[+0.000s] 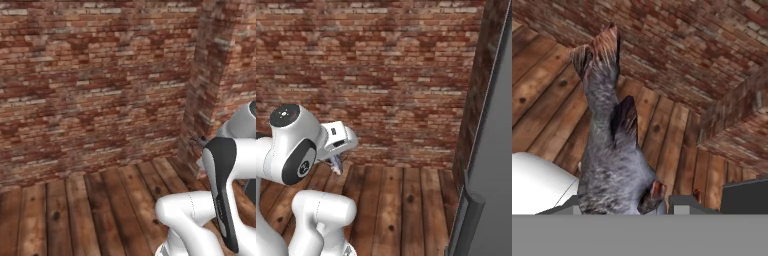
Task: Place the fish on the counter behind the older fish on the same shelf of the fridge to maintain FIFO order. Close the fridge door when finished.
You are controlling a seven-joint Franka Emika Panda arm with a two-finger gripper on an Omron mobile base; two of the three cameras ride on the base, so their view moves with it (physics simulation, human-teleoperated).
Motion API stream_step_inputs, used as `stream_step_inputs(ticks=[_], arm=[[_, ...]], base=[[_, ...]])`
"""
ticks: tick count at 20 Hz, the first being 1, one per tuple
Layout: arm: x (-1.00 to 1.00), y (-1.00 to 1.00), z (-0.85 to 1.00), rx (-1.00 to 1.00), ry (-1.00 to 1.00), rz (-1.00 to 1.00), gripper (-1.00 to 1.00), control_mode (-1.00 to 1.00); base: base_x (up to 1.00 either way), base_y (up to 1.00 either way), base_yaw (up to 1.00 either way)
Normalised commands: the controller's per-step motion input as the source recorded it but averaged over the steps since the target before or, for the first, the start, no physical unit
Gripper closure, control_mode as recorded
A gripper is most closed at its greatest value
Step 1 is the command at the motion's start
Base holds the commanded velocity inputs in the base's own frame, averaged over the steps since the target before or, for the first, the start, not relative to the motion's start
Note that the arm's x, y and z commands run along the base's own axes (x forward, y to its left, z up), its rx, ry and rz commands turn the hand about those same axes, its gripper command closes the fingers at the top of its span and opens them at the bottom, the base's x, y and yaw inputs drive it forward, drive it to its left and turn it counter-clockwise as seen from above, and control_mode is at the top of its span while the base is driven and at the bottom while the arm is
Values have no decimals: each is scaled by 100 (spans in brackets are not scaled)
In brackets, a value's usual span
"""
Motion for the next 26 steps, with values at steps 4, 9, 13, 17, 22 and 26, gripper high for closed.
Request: stream_step_inputs(ticks=[4,9,13,17,22,26], arm=[[0,0,0,0,0,0,100,100],[0,0,0,0,0,0,100,100],[0,0,0,0,0,0,100,100],[0,0,0,0,0,0,100,100],[0,0,0,0,0,0,100,100],[0,0,0,0,0,0,100,100]], base=[[100,5,15],[100,10,5],[93,58,-53],[64,48,-73],[46,30,-80],[39,8,-79]])
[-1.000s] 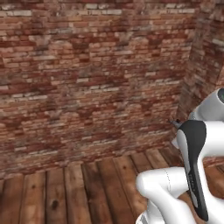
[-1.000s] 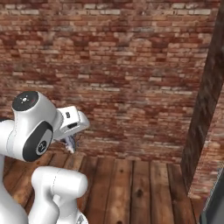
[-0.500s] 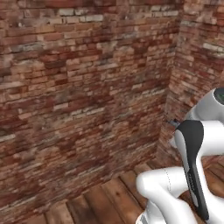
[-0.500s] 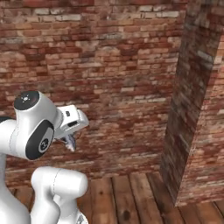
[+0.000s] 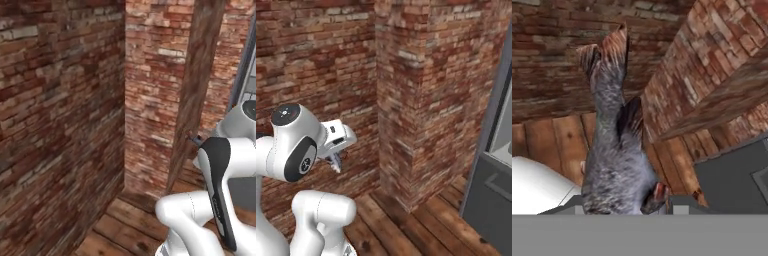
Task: Place the fish on the counter behind the older fish on the same shelf of the fridge to maintain FIFO order. Close the fridge door when finished.
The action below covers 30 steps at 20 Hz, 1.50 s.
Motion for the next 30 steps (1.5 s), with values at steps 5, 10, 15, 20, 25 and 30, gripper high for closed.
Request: stream_step_inputs(ticks=[5,10,15,20,25,30], arm=[[0,0,0,0,0,0,100,100],[0,0,0,0,0,0,100,100],[0,0,0,0,0,0,100,100],[0,0,0,0,0,0,100,100],[0,0,0,0,0,0,100,100],[0,0,0,0,0,0,100,100]], base=[[51,3,-75],[91,9,-65],[100,-5,-41],[97,1,-42],[90,8,-54],[82,-19,-23]])
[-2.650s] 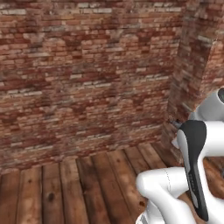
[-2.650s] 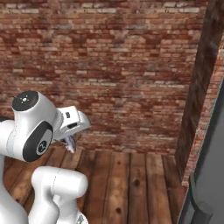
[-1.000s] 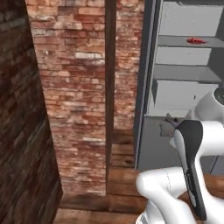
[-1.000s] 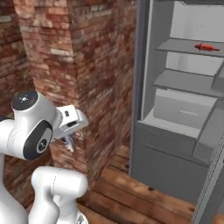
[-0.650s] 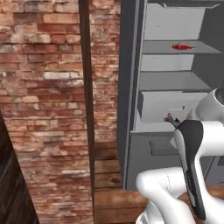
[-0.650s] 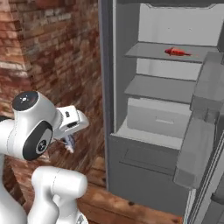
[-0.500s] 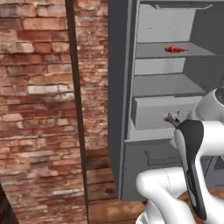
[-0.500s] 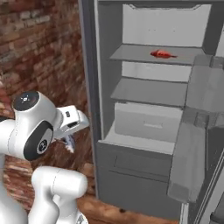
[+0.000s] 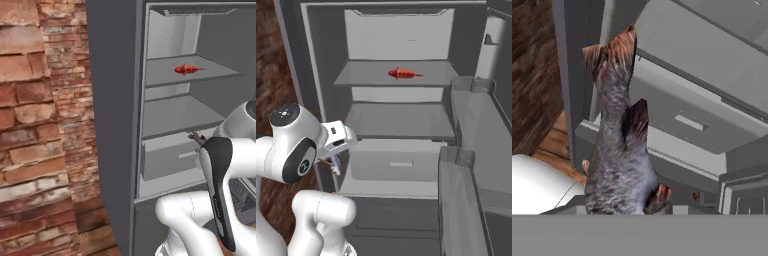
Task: Place the fish on the counter behind the older fish on the same shelf of the fridge to maintain FIFO order. Close the fridge door when finished.
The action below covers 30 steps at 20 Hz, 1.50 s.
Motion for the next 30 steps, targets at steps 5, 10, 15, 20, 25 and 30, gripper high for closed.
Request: stream_step_inputs(ticks=[5,10,15,20,25,30], arm=[[0,0,0,0,0,0,100,100],[0,0,0,0,0,0,100,100],[0,0,0,0,0,0,100,100],[0,0,0,0,0,0,100,100],[0,0,0,0,0,0,100,100],[0,0,0,0,0,0,100,100]], base=[[54,-72,1],[66,-35,1],[64,-42,12],[53,-83,17],[60,-63,15],[96,-41,23]])
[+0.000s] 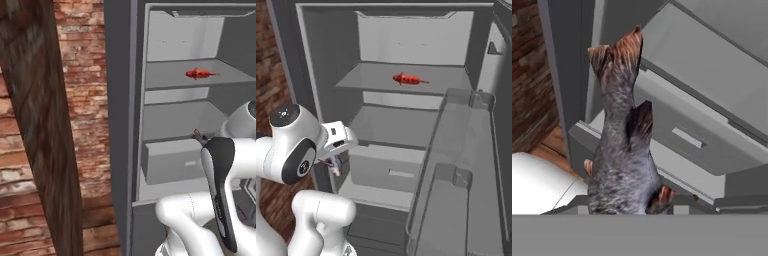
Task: Place the fish on the counter behind the older fish on the same shelf of the fridge to maintain FIFO order. Close the fridge door when finished.
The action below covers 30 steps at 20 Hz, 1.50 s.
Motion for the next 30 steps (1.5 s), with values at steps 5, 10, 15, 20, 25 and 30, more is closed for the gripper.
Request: stream_step_inputs(ticks=[5,10,15,20,25,30], arm=[[0,0,0,0,0,0,100,100],[0,0,0,0,0,0,100,100],[100,-7,70,2,-6,0,100,-100],[100,-2,100,0,-18,0,100,-100],[87,-19,63,0,-29,0,100,-100],[98,-15,34,0,-25,0,100,-100]], base=[[100,-58,27],[100,-36,6],[0,0,0],[0,0,0],[0,0,0],[0,0,0]])
